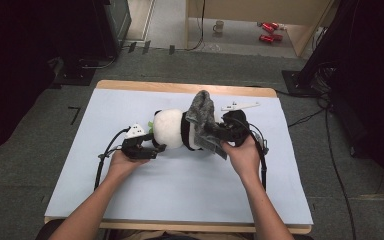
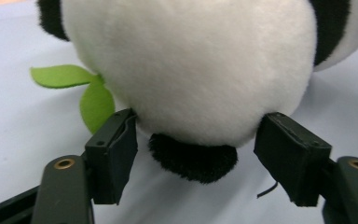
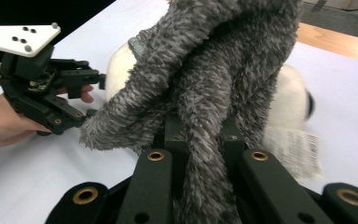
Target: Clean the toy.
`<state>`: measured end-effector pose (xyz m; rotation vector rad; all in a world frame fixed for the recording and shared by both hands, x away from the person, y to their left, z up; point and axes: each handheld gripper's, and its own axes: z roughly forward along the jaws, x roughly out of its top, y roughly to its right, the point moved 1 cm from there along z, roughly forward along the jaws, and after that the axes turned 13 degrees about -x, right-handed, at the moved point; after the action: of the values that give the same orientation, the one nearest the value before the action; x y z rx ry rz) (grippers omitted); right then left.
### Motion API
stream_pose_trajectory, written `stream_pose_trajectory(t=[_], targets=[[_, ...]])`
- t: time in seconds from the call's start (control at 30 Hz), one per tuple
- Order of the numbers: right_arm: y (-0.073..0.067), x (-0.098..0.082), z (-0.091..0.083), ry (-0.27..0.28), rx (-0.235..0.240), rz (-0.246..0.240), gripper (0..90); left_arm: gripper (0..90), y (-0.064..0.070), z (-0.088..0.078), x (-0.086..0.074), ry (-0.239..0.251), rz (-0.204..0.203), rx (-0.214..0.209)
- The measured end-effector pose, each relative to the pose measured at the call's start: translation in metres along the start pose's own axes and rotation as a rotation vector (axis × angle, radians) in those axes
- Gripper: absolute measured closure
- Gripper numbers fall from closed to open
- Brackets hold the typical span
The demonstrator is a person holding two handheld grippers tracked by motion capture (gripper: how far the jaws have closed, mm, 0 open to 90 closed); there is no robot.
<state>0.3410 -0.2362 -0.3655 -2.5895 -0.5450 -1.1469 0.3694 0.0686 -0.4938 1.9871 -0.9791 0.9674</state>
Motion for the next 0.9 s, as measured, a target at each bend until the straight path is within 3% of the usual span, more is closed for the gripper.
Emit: stream_pose_trajectory(t=[0.1, 0.17, 0.27, 0.4, 0.53, 0.77, 0.9], targets=[[-0.004, 0.002, 0.005, -0.004, 0.006, -0.011, 79.8, 24.9, 0.001, 0.005, -0.001, -0.007, 0.024, 0.013], [-0.005, 0.002, 0.008, -0.008, 0.008, -0.012, 79.8, 31.0, 0.002, 0.005, -0.001, -0.010, 0.051, 0.030], [-0.007, 0.003, 0.009, -0.006, 0.016, -0.001, 79.8, 45.2, 0.004, 0.004, 0.001, -0.009, 0.048, 0.043], [-0.015, 0.012, 0.006, 0.016, 0.033, -0.016, 79.8, 59.2, 0.007, 0.000, 0.007, 0.015, 0.006, 0.013], [-0.028, 0.023, 0.001, 0.046, 0.074, -0.027, 79.8, 65.3, 0.014, -0.006, 0.019, 0.018, -0.041, -0.030], [-0.053, 0.044, -0.004, 0.091, 0.173, -0.043, 79.8, 67.6, 0.028, -0.022, 0.040, 0.024, -0.117, -0.073], [-0.071, 0.051, 0.002, 0.103, 0.274, -0.021, 79.8, 67.3, 0.035, -0.029, 0.047, 0.040, -0.127, -0.053]])
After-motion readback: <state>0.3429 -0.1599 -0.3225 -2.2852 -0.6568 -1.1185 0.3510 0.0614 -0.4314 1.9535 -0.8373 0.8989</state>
